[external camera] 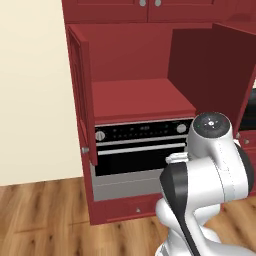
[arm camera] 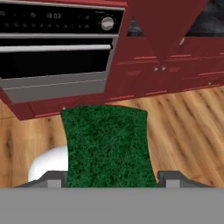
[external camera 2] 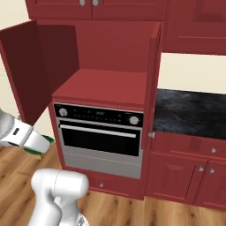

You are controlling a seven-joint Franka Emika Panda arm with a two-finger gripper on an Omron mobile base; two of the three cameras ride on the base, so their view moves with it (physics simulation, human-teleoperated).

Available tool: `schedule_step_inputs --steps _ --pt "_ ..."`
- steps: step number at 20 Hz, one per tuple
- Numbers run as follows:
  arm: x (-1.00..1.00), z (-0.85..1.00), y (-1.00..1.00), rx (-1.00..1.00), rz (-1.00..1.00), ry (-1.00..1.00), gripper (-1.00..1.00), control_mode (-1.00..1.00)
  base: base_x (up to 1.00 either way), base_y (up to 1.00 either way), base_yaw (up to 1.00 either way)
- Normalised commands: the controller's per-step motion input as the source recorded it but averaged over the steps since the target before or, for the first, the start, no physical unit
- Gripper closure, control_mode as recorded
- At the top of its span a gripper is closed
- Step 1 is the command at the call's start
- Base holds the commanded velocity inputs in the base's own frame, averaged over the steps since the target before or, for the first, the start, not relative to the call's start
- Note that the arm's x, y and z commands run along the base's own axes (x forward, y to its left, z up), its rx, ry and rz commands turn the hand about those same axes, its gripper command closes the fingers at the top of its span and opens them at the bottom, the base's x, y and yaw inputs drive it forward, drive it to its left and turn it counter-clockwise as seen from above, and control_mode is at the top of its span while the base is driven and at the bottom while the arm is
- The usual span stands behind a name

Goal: Locate and retrieve the dish brush and sponge from the cabinet. Place them next to the sink.

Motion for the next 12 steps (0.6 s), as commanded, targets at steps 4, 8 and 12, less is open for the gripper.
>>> schedule_step_inputs --steps 4,8,12 --pt "0.00 0.00 0.00 0.00 0.00 0.00 1.00 1.00 -0.46 -0.01 -0.05" --pt "0.00 0.00 0.00 0.00 0.00 0.00 1.00 1.00 -0.35 0.00 -0.35" --pt "0.00 0.00 0.00 0.00 0.00 0.00 1.00 1.00 -0.23 0.00 -0.43"
